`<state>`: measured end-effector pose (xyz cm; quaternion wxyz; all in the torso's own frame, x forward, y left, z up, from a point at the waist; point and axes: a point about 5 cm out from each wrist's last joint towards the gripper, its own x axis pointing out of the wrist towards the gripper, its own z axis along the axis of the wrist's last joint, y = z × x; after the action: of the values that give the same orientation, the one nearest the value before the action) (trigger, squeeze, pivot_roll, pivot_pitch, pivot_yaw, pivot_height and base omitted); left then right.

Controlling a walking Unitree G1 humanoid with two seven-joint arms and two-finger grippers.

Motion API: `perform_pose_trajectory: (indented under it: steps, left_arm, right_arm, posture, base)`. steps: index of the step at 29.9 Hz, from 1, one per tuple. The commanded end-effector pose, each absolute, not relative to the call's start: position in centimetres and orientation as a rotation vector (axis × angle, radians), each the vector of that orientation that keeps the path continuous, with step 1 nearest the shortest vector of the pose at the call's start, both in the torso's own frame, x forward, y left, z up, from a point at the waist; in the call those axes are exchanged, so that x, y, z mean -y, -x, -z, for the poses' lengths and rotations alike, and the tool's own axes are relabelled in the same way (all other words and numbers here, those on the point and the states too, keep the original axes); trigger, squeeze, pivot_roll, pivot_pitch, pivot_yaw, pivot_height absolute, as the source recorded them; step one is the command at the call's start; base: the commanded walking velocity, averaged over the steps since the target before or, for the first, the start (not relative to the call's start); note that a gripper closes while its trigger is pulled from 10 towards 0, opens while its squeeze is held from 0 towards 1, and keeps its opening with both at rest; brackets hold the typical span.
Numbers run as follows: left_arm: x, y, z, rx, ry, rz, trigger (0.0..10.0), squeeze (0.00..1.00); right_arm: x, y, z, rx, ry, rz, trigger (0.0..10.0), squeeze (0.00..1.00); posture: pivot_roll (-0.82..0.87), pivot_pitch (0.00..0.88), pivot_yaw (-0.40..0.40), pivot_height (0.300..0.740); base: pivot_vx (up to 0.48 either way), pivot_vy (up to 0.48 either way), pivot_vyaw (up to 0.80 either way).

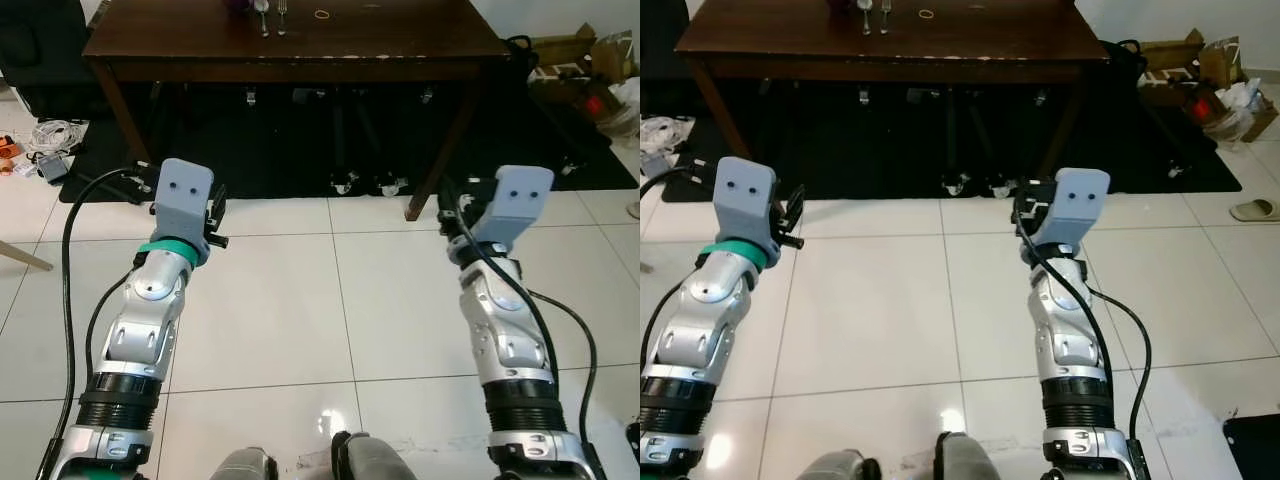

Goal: Setting the table

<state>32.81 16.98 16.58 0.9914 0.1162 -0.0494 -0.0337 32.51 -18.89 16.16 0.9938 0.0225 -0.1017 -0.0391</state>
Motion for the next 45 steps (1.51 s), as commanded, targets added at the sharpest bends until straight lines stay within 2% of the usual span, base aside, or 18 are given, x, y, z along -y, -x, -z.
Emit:
perform_pose_trajectory:
  steps: [1,6,13,24,45]
  left_arm:
    - [-17.1,-33.0,-16.5,0.107,-0.231,0.043,10.0,0.0]
    - [-16.4,-33.5,-16.8,0.129,-0.229,0.05,10.0,0.0]
    - [-16.3,-34.1,-17.3,0.155,-0.221,0.046,10.0,0.0]
    - [-16.4,-33.6,-17.3,0.178,-0.247,0.025,10.0,0.0]
    - [-16.0,-34.6,-18.4,0.223,-0.284,0.048,10.0,0.0]
  right_arm:
    - [19.9,-32.5,-16.4,0.216,-0.042,0.114,10.0,0.0]
    - [20.6,-33.1,-17.3,0.247,-0.066,0.149,10.0,0.0]
    - [20.1,-33.1,-17.1,0.249,-0.068,0.144,10.0,0.0]
    - [20.2,-34.0,-17.5,0.246,-0.05,0.095,10.0,0.0]
    - [20.0,-34.2,-17.5,0.267,-0.065,0.122,10.0,0.0]
  posture:
    - [0.05,0.001,-0.013,0.74]
    - [0.03,0.009,-0.019,0.74]
    - [0.03,0.0,-0.031,0.74]
    - [0.05,0.0,-0.03,0.74]
    - [0.05,0.0,-0.004,0.74]
  base:
    - [0.382,0.0,0.0]
    - [0.469,0.0,0.0]
    - [0.468,0.0,0.0]
    - [0.421,0.0,0.0]
    - [0.383,0.0,0.0]
